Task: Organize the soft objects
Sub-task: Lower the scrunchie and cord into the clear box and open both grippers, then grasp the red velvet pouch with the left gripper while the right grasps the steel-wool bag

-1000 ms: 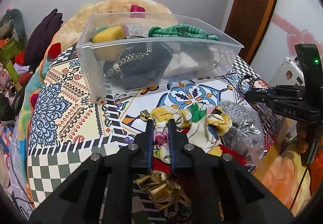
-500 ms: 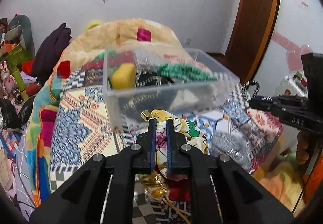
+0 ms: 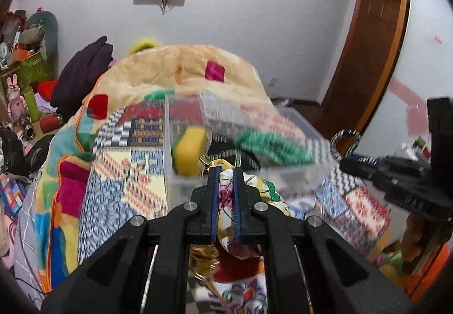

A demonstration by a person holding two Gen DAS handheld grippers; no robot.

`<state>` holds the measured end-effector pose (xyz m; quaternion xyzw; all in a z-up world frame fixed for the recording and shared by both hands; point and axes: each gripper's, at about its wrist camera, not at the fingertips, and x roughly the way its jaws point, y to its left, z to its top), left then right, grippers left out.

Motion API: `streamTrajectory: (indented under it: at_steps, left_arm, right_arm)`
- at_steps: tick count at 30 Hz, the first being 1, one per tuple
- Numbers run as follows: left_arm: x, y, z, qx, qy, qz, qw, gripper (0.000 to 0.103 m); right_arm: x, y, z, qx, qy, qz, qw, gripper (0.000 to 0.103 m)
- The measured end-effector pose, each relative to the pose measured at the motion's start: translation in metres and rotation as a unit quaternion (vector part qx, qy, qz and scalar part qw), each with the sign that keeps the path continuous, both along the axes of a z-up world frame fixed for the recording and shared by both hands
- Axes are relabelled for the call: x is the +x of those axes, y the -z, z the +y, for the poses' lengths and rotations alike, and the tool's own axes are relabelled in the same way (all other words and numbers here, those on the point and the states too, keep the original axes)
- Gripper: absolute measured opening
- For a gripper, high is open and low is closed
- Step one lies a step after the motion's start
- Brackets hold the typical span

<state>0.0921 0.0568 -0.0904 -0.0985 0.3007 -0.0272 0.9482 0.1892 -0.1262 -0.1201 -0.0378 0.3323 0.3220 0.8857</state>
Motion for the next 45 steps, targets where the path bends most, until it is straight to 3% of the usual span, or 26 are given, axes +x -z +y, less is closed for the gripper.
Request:
streamTrajectory:
  at_steps: [8, 21, 24, 26, 32, 37, 45]
  left_arm:
    - [0.035, -0.011, 0.004, -0.031, -0.018, -0.016, 0.9992, 0.008]
    - [0.082, 0.021, -0.004, 0.005, -0.036, 0.048, 0.9982, 0.009]
    - [0.078, 0.024, -0.006, 0.019, -0.031, 0.052, 0.998, 0.023]
    - [0.073, 0.023, -0.007, 0.021, -0.027, 0.049, 0.9982, 0.038]
    - [0.057, 0.012, -0.013, 0.046, -0.007, 0.035, 0.9983, 0.054]
    - [0.032, -0.002, -0.019, 0.061, 0.005, 0.01, 0.9981, 0.067]
    - [-0.002, -0.003, -0.019, 0.059, 0.008, 0.011, 0.9982, 0.092]
  right_arm:
    - [0.024, -0.004, 0.012, -0.001, 0.003, -0.002, 1.0, 0.013]
    - [0.066, 0.024, 0.031, -0.035, 0.021, 0.043, 0.998, 0.018]
    - [0.063, 0.027, 0.029, -0.053, 0.033, 0.039, 0.997, 0.037]
    - [0.06, 0.026, 0.026, -0.06, 0.04, 0.03, 0.997, 0.051]
    - [0.047, 0.009, 0.013, -0.057, 0.042, 0.005, 0.997, 0.071]
    - [0.021, -0.009, 0.006, -0.05, 0.037, -0.03, 0.998, 0.082]
    - [-0.013, -0.011, -0.001, -0.026, 0.008, -0.015, 1.0, 0.091]
